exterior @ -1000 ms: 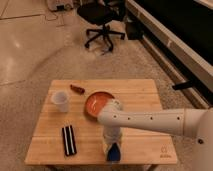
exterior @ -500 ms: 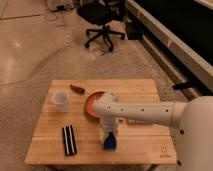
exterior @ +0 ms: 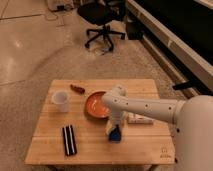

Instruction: Wipe the white sponge on the table

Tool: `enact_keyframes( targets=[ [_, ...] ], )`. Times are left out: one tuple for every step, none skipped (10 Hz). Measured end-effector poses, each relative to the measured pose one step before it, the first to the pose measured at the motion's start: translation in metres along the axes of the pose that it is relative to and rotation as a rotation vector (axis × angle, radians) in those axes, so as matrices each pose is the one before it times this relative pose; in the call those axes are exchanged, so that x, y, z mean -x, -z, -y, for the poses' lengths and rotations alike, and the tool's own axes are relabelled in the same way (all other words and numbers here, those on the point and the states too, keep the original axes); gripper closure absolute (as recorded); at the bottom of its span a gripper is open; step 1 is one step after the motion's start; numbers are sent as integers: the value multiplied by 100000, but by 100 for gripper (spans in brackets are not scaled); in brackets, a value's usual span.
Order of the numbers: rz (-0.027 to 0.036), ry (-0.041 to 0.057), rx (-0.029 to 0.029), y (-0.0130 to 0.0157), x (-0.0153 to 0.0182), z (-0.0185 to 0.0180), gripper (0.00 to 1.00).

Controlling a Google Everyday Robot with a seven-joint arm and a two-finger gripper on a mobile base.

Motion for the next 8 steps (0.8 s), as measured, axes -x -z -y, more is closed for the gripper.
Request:
enact_keyframes(
  targets=[
    [-1389,-3258,-1161,-506,-548,2186,100],
    [-1446,-1972,-844,-560,-741,1530,100],
    [-1381,-1486,-678,-571,-774,1270,100],
    [-1484,-1248,-334,-613,-929,1148,100],
    [-1159,-846,36,-382,-949,868,100],
    [-647,-762,303,-171,-732,609,100],
    [-1016,-175,759,-175,-1290,607,100],
    [184,213,1388,267,-854,82,100]
  ],
)
